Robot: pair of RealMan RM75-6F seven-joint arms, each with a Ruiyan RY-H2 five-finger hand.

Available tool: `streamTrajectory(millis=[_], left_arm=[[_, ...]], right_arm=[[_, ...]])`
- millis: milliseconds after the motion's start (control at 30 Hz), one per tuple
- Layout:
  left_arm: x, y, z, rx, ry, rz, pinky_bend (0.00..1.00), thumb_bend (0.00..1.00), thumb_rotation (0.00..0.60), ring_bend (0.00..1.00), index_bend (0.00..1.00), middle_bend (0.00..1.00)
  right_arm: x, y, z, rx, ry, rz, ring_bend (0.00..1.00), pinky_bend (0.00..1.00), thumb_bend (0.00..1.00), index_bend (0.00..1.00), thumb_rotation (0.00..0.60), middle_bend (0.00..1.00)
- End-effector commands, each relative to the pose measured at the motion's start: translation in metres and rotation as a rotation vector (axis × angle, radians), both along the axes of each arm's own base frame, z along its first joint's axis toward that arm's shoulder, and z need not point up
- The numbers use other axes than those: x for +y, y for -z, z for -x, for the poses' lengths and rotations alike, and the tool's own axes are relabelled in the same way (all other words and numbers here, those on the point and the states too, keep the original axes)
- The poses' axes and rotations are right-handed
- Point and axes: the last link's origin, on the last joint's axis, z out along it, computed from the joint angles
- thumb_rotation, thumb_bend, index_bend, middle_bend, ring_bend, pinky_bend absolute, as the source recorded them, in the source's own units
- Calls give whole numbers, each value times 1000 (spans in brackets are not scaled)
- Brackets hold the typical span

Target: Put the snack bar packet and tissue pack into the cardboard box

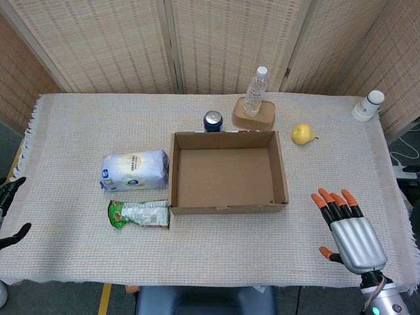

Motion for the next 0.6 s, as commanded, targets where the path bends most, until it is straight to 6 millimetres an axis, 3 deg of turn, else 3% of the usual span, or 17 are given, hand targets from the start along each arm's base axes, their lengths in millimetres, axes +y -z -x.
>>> streamTrajectory(millis=[33, 600], left_arm=[[0, 0, 0, -1, 0, 0, 237, 260, 600, 65, 75, 164], [5, -5, -8, 7, 17, -3, 241, 260, 600, 65, 76, 163]], right_arm=[[0, 0, 0, 0, 0, 0, 0, 0, 16, 65, 600, 42], [-1, -2, -2, -6, -13, 11, 0, 0, 15, 65, 600, 42]])
